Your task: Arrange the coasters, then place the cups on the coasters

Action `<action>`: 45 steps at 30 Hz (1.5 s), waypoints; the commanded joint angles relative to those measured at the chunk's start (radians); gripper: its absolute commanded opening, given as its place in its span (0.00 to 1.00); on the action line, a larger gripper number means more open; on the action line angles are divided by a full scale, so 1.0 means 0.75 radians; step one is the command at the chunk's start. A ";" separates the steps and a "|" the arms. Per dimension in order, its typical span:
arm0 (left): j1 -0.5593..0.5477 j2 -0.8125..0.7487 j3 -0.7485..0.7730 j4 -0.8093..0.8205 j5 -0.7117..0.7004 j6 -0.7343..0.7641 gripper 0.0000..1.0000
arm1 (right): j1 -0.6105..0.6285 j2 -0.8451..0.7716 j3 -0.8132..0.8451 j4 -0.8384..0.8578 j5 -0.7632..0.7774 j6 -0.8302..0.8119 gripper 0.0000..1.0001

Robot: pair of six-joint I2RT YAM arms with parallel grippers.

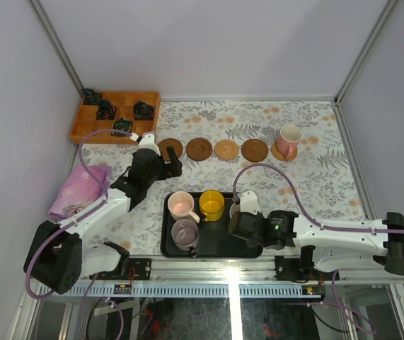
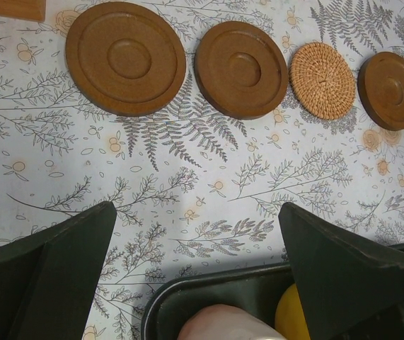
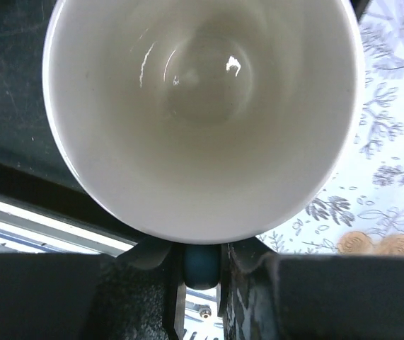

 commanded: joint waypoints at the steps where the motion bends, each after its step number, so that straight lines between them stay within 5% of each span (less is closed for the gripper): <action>1: -0.010 0.006 -0.014 0.027 -0.029 -0.007 1.00 | 0.010 -0.067 0.171 -0.133 0.271 0.086 0.00; 8: -0.011 0.018 -0.006 0.024 -0.021 -0.003 1.00 | -0.105 0.061 0.417 -0.292 0.349 0.044 0.00; 16: -0.012 0.047 0.018 0.002 -0.033 0.013 1.00 | -0.643 0.100 0.451 0.063 0.100 -0.352 0.00; 25: -0.012 0.073 0.059 -0.036 -0.081 0.061 1.00 | -0.943 0.446 0.658 0.319 -0.027 -0.549 0.00; 36: -0.013 0.090 0.070 -0.045 -0.119 0.079 1.00 | -1.133 0.813 0.887 0.442 -0.129 -0.644 0.00; 45: -0.013 0.103 0.066 -0.039 -0.130 0.077 1.00 | -1.197 0.905 0.905 0.497 -0.146 -0.677 0.00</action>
